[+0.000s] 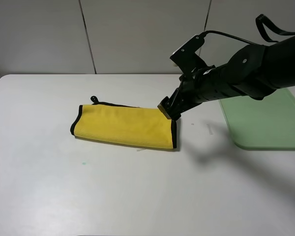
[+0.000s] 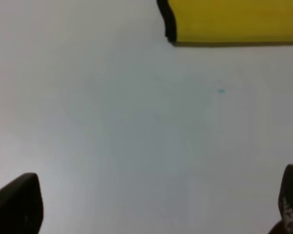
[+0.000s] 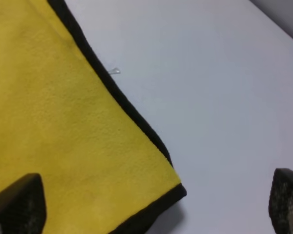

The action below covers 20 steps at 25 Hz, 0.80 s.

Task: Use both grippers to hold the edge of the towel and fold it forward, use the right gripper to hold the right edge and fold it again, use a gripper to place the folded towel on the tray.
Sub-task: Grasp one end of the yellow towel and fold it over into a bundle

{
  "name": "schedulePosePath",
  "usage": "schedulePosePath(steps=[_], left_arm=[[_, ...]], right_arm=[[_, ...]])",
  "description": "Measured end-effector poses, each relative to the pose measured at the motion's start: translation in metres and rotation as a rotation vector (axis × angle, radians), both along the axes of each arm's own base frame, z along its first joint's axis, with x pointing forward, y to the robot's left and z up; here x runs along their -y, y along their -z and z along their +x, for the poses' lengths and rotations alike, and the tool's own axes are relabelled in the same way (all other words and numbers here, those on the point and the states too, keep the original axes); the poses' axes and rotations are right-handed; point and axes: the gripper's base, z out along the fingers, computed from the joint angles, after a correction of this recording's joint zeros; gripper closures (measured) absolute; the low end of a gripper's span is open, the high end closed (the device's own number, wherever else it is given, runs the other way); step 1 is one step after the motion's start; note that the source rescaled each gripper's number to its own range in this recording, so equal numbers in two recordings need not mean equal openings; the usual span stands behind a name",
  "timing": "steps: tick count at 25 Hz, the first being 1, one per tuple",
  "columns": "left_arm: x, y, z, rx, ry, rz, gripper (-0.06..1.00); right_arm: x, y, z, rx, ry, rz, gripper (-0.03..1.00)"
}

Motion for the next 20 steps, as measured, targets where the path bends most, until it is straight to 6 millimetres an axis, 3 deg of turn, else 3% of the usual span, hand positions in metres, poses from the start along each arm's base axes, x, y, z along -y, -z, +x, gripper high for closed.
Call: schedulePosePath(steps=[7,20], left_arm=[[-0.001,0.0,-0.012,0.08,-0.188,-0.009,-0.02],[0.002,0.0,-0.019,0.128,-0.179,-0.014,-0.02]], right_arm=[[0.0,0.0,0.0,-0.002,-0.001,0.0,-0.03],[0.0,0.0,0.0,-0.014,0.021,0.022,-0.03]])
